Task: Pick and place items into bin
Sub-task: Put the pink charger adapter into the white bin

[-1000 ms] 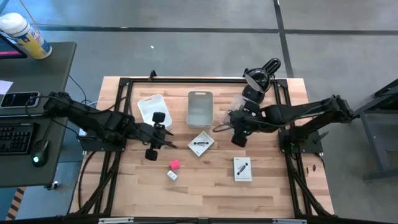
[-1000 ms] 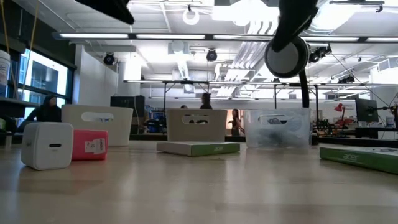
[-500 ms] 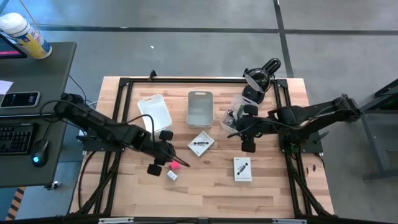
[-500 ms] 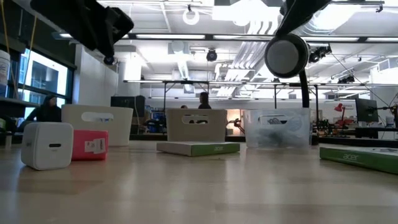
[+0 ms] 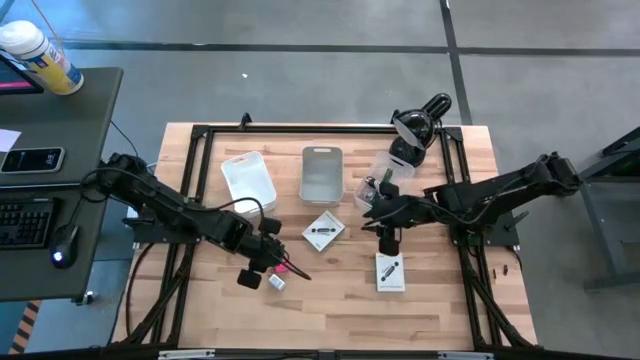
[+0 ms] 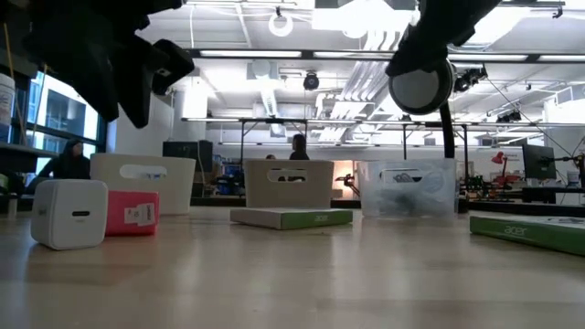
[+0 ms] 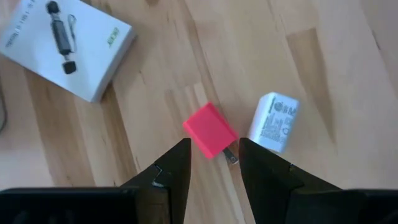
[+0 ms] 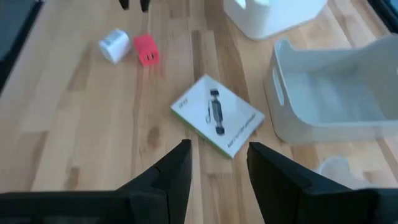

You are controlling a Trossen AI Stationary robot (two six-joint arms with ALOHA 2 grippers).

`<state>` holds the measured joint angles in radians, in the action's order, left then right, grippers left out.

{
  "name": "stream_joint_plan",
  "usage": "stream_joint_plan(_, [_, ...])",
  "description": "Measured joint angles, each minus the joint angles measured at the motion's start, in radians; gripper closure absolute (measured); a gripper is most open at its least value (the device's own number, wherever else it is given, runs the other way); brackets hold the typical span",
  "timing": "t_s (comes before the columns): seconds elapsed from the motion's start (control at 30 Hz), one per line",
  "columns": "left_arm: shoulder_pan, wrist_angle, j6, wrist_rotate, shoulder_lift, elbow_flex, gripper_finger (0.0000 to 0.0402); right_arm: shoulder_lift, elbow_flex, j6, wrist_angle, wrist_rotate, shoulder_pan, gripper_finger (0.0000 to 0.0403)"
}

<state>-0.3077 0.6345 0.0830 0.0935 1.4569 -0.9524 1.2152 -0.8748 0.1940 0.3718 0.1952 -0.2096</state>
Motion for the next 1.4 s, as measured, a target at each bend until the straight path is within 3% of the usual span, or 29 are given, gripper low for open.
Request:
stream_joint_plan(0.37, [0.000,-0.012,-0.086,-0.063,0.076,0.000,0.0279,0.000,0.042,0.007,0.024,0.003,0.008,0.0261])
stream_joint_plan(1.2, [0.034,-0.103,0.174,-0.048,0.178,0.000,0.0279,0.000,0.041,0.060,0.028,-0.028,0.020,0.0263])
stream_joint_plan(1.4, [0.034,-0.101,0.188,-0.048,0.178,0.000,0.0244,0.000,0.041,0.060,0.029,-0.028,0.019,0.0263])
